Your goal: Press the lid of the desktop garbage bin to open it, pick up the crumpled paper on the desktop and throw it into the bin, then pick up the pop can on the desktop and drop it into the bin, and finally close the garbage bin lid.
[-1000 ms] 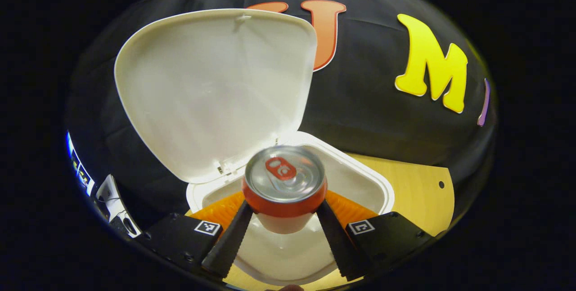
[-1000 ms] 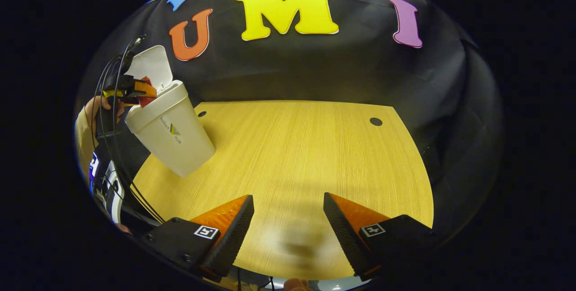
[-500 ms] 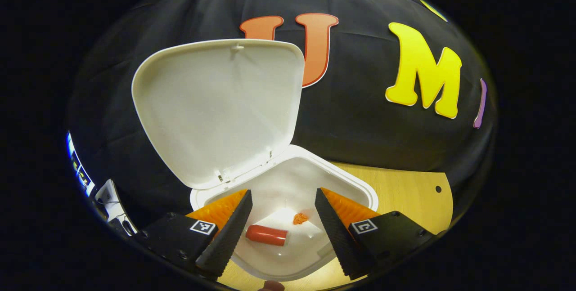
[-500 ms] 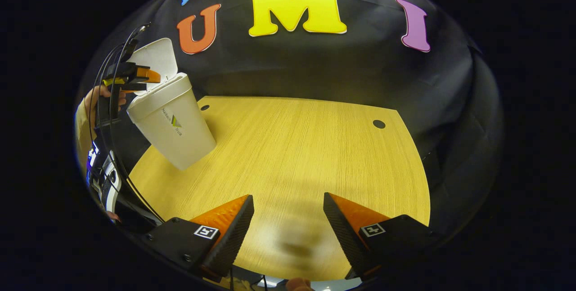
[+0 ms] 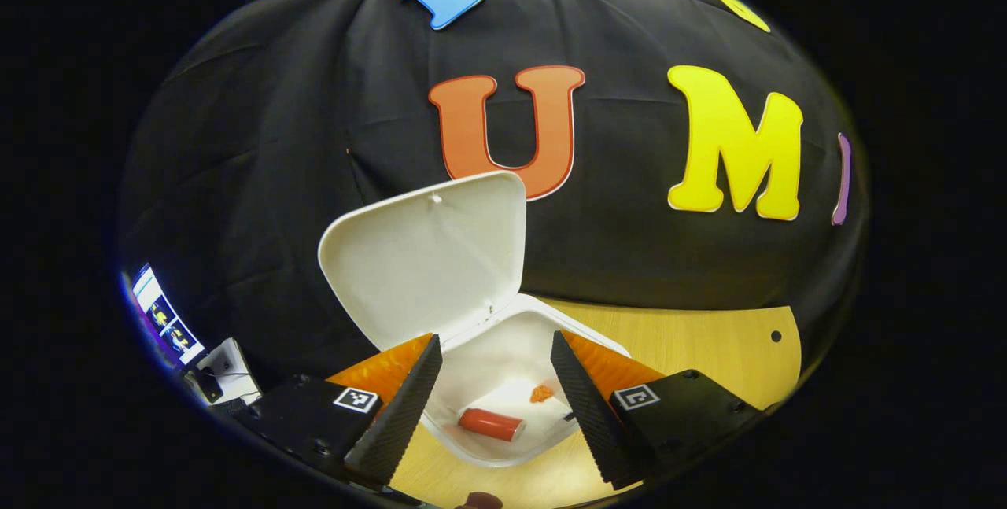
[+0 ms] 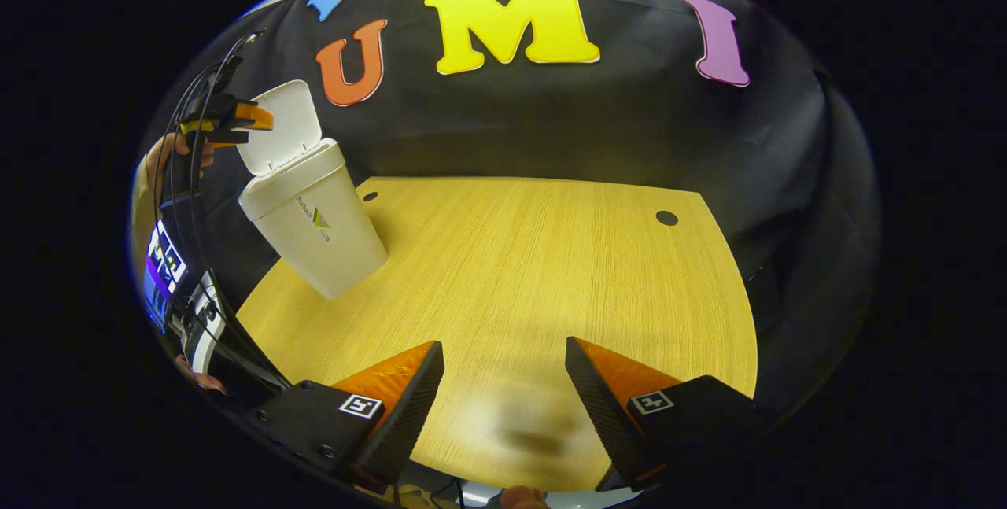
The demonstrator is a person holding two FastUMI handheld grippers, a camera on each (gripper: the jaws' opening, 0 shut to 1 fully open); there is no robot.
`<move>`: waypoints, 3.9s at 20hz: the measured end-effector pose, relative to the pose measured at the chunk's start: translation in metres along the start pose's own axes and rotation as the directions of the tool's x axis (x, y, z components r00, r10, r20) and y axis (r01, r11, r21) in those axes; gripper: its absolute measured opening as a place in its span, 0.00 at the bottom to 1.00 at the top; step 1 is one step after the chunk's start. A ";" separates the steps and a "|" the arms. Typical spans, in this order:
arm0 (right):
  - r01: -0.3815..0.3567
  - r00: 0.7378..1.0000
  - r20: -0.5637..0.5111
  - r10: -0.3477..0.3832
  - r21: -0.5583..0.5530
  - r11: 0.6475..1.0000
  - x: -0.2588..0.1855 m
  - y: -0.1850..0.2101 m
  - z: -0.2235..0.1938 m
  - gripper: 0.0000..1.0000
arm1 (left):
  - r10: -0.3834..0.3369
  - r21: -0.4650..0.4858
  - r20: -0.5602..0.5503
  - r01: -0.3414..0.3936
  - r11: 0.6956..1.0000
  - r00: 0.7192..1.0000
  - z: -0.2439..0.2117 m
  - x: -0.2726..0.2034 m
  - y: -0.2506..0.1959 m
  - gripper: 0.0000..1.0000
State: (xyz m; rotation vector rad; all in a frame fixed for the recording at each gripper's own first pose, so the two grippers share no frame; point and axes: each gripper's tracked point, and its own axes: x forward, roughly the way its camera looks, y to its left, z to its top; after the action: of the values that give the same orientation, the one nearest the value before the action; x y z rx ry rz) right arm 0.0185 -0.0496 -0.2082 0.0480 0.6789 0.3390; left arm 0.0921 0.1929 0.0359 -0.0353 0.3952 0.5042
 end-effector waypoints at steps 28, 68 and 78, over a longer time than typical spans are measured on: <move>0.072 0.997 -0.017 -0.071 0.094 0.993 0.019 -0.014 -0.004 0.96 | 0.125 -0.204 -0.020 -0.126 0.971 0.992 0.117 0.091 0.050 0.93; -0.043 0.995 -0.091 0.045 0.017 0.999 -0.005 -0.072 -0.070 0.98 | 0.231 -0.240 -0.079 -0.243 0.940 0.970 -0.086 0.036 -0.060 0.97; -0.047 0.998 -0.048 0.047 -0.002 0.999 0.000 -0.052 -0.050 0.98 | 0.241 -0.174 -0.003 -0.238 0.956 0.970 -0.083 0.037 -0.060 0.96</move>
State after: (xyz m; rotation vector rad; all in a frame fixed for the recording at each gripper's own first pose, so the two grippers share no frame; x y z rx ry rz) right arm 0.0020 -0.1019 -0.2554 0.0530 0.7260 0.3873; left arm 0.1208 0.1466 -0.0587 -0.1525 0.3385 0.7780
